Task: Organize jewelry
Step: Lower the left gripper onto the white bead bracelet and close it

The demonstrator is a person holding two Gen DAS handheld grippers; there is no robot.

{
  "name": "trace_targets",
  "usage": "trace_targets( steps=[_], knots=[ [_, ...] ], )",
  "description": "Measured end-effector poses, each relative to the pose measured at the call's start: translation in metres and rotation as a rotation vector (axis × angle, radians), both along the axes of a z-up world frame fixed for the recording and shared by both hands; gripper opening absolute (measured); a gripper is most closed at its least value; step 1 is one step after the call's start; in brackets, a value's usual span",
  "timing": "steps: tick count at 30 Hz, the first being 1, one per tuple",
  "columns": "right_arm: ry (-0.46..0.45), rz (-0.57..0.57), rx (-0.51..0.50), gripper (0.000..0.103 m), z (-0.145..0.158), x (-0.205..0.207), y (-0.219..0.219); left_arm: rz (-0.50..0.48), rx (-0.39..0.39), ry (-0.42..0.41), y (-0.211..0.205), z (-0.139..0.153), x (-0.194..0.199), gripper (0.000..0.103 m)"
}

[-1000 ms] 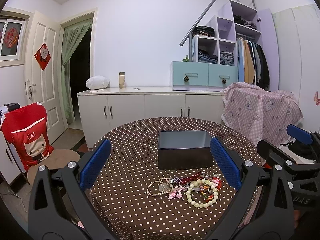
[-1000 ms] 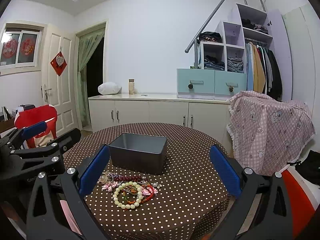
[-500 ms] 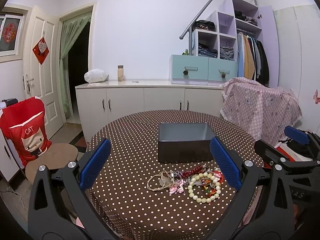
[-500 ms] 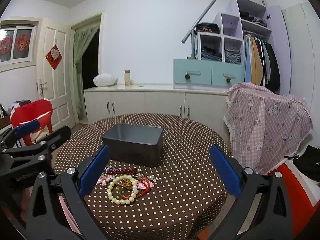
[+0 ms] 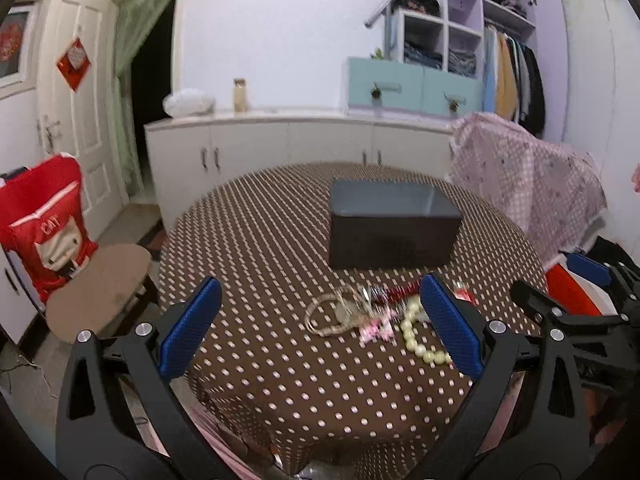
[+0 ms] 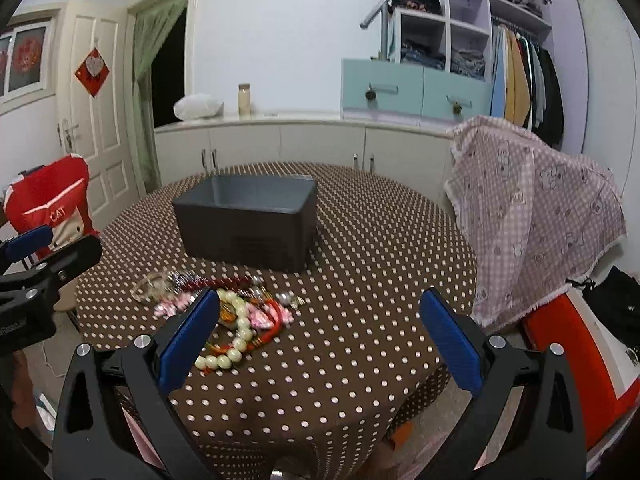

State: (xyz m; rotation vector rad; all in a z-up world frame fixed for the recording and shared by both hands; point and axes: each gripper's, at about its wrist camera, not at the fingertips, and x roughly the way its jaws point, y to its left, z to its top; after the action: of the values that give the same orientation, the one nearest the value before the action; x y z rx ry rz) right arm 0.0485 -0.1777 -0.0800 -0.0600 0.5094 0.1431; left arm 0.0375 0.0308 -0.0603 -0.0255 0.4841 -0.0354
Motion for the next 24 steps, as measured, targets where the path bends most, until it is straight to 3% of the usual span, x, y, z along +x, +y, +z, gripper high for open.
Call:
trace_targets(
  steps=[7,13,19,22,24],
  knots=[
    [0.054,-0.033,0.02,0.096,-0.012,0.007,-0.012,-0.099,-0.017,0.127,-0.01,-0.029,0.013,0.096],
    [0.09,-0.032,0.041,0.096,-0.021,0.01,-0.014,-0.153,-0.006,0.173,-0.027,-0.042,0.021,0.089],
    [0.102,-0.018,0.036,0.096,-0.025,0.011,-0.01,-0.158,-0.032,0.242,-0.036,-0.056,0.035,0.071],
    [0.11,-0.015,0.037,0.096,-0.028,0.012,-0.01,-0.13,0.003,0.232,-0.044,-0.057,0.037,0.06],
    [0.114,-0.017,0.036,0.096,-0.029,0.012,-0.011,-0.115,0.028,0.222,-0.048,-0.057,0.037,0.033]
  ],
)
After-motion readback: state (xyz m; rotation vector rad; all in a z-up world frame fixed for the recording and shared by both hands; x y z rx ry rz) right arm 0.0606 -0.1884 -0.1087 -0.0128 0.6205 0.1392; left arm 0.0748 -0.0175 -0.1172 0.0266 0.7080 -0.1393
